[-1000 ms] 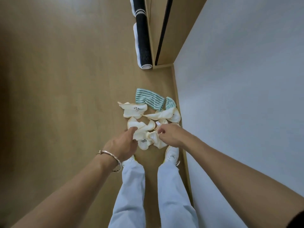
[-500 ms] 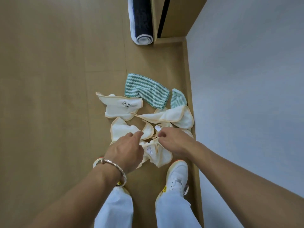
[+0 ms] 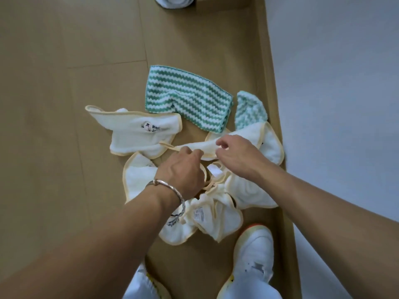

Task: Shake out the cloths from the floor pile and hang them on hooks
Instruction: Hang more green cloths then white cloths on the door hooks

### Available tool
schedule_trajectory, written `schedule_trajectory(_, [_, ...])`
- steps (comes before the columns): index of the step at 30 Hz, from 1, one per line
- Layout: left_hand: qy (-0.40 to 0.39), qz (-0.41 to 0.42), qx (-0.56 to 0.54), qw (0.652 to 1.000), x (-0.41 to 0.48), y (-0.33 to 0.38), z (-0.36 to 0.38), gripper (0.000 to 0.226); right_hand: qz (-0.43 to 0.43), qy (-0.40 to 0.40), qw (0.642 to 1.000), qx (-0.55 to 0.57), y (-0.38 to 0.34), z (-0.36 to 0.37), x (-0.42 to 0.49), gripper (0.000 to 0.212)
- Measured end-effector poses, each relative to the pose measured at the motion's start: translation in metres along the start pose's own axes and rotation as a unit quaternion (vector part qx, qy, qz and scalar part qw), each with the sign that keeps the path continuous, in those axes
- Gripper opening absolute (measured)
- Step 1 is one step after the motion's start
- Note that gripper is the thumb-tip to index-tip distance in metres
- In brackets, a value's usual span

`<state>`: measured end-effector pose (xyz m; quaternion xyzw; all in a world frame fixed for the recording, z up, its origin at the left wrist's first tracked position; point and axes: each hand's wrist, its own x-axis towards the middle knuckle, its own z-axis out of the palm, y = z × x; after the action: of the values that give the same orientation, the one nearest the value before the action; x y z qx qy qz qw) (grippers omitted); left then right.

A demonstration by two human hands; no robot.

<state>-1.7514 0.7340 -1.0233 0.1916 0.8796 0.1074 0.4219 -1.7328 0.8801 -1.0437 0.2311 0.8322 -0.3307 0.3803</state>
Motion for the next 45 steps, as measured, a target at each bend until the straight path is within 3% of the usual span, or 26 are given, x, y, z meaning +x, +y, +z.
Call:
schedule_trajectory(4, [0.011,0.009,-0.005,1.0,0.027,0.005,0.009,0.044,0.006,0.07,0.996,0.051,0.003,0.0,0.024,0.034])
schedule_trajectory(11, [0.032,0.02,-0.046,0.998,0.031,-0.008,0.012,0.046,0.037,0.081,0.993,0.075,0.002,0.014,0.053,0.018])
schedule_trajectory(17, [0.068,0.033,-0.075,0.994,0.018,-0.006,-0.012,0.065,-0.027,0.123,0.989,0.077,-0.019,0.007,0.024,0.02])
schedule_trajectory(20, [0.083,0.034,-0.085,0.992,0.003,0.009,-0.028,0.069,-0.094,0.154,0.983,0.024,-0.031,-0.006,-0.005,0.016])
schedule_trajectory(24, [0.104,0.054,-0.086,0.989,-0.018,0.032,-0.066,0.07,-0.118,0.152,0.981,0.017,-0.048,-0.043,-0.04,0.015])
schedule_trajectory(29, [0.136,0.066,-0.062,0.987,-0.055,0.06,-0.145,0.072,-0.164,0.111,0.98,-0.009,-0.098,-0.117,-0.098,0.016])
schedule_trajectory(33, [0.174,0.124,-0.001,0.977,-0.101,0.08,-0.231,0.073,-0.191,0.08,0.977,-0.046,-0.15,-0.184,-0.166,0.023])
schedule_trajectory(38, [0.171,0.216,0.134,0.952,-0.188,0.111,-0.355,0.02,-0.217,-0.033,0.96,-0.173,-0.226,-0.269,-0.277,0.032])
schedule_trajectory(41, [0.15,0.228,0.197,0.942,-0.25,0.146,-0.441,0.026,-0.219,-0.017,0.955,-0.199,-0.277,-0.336,-0.354,0.031])
schedule_trajectory(45, [0.117,0.205,0.252,0.939,-0.337,0.216,-0.564,0.042,-0.206,0.064,0.948,-0.234,-0.333,-0.438,-0.471,0.031])
